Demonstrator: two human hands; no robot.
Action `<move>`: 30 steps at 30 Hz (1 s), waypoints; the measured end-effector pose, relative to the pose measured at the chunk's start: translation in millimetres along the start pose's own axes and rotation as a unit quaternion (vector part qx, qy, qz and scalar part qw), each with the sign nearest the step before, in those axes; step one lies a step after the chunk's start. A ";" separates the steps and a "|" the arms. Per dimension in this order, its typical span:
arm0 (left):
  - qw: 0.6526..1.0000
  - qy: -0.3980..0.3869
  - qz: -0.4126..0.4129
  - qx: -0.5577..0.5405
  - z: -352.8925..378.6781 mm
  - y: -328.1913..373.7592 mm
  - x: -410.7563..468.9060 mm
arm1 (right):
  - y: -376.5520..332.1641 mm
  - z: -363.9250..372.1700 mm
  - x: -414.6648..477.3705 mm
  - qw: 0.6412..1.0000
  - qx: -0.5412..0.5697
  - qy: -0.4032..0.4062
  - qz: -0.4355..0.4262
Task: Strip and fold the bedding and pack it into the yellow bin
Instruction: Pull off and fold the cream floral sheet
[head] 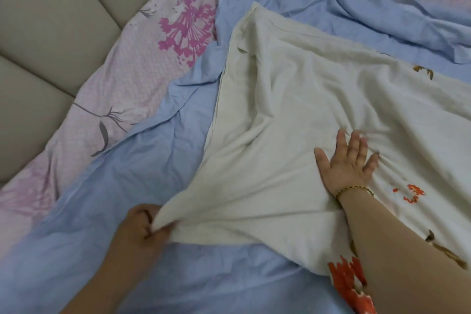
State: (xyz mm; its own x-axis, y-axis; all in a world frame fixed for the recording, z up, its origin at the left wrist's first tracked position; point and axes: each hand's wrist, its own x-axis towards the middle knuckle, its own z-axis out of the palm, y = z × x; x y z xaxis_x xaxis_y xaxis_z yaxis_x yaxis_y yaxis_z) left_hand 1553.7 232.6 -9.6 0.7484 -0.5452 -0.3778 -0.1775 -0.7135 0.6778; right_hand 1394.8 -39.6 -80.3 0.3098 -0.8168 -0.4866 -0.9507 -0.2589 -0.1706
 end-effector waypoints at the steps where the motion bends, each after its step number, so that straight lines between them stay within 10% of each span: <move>1: 1.000 0.009 0.001 -0.015 -6.5 -4.4 4.6 | -0.4 0.2 0.0 1.000 0.001 0.001 -0.001; 6: 0.993 -0.103 -0.015 -0.059 -11.0 2.3 24.3 | -0.6 -0.3 -1.4 1.000 0.005 0.009 -0.004; 10: 0.987 -0.033 0.013 -0.158 -5.4 34.6 51.2 | -0.8 0.8 -1.6 1.000 0.003 0.013 -0.007; 19: 0.938 0.082 0.138 0.307 19.9 20.8 180.1 | -2.3 3.1 0.8 0.999 -0.032 0.024 0.014; 24: 0.902 0.170 0.228 0.324 34.3 -4.1 196.4 | -20.1 -2.9 -3.9 0.984 0.100 0.149 0.012; 28: 0.890 0.209 0.257 0.314 35.1 -10.1 204.0 | -101.2 -42.9 29.3 0.893 0.175 0.375 -0.175; 30: 0.891 0.210 0.256 0.312 35.4 -11.4 204.9 | -154.4 -74.9 44.7 0.934 0.121 0.260 -0.212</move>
State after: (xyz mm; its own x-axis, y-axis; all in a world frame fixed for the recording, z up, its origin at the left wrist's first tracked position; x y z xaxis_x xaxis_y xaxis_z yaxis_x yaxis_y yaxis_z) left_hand 1686.5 113.5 -117.2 0.6175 -0.7500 0.2369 -0.7863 -0.5963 0.1617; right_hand 1554.5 -74.8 -11.6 0.5497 -0.8234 0.1408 -0.6935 -0.5438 -0.4727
